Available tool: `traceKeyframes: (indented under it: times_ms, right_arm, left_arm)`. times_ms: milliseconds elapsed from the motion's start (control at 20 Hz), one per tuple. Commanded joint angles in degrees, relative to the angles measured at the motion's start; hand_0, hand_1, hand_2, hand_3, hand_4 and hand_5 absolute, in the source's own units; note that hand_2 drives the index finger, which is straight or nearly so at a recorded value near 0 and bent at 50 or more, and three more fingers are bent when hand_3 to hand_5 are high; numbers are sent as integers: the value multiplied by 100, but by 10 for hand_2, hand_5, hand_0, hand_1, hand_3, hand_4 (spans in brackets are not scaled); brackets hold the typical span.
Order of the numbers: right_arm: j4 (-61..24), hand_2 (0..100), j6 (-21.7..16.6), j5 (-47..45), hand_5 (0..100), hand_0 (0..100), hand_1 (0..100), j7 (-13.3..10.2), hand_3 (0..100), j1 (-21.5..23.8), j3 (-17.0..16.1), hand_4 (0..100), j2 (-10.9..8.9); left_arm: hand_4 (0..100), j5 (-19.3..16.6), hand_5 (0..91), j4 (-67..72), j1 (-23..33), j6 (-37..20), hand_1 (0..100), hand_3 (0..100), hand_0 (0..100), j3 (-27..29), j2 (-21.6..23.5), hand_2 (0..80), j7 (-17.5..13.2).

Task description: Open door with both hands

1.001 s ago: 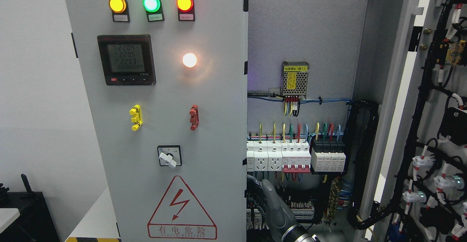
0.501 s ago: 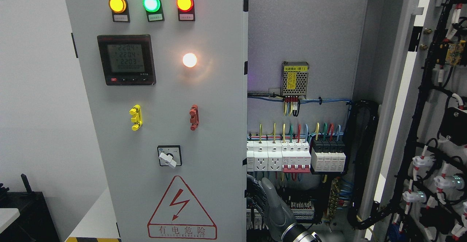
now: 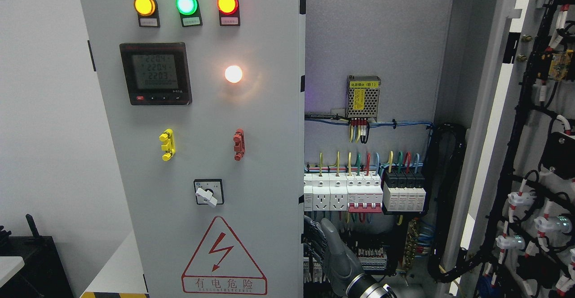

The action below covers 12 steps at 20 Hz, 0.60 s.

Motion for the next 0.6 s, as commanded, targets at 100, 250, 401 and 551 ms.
traceKeyframes:
  times_ms: [100, 250, 401, 551]
  right_arm:
    - [42, 0, -1, -24, 0, 0, 0, 82, 0, -16, -13, 0, -8]
    - [42, 0, -1, -313, 0, 0, 0, 82, 0, -60, -4, 0, -8]
    - [42, 0, 7, -323, 0, 0, 0, 91, 0, -60, -4, 0, -34]
    - [42, 0, 8, -331, 0, 0, 0, 100, 0, -60, -4, 0, -105]
  left_arm:
    - [42, 2, 0, -167, 0, 2, 0, 0, 0, 0, -193, 0, 4]
    - [42, -7, 0, -167, 0, 2, 0, 0, 0, 0, -193, 0, 4]
    - [42, 2, 0, -167, 0, 2, 0, 0, 0, 0, -193, 0, 4]
    - [42, 2, 0, -167, 0, 2, 0, 0, 0, 0, -193, 0, 4]
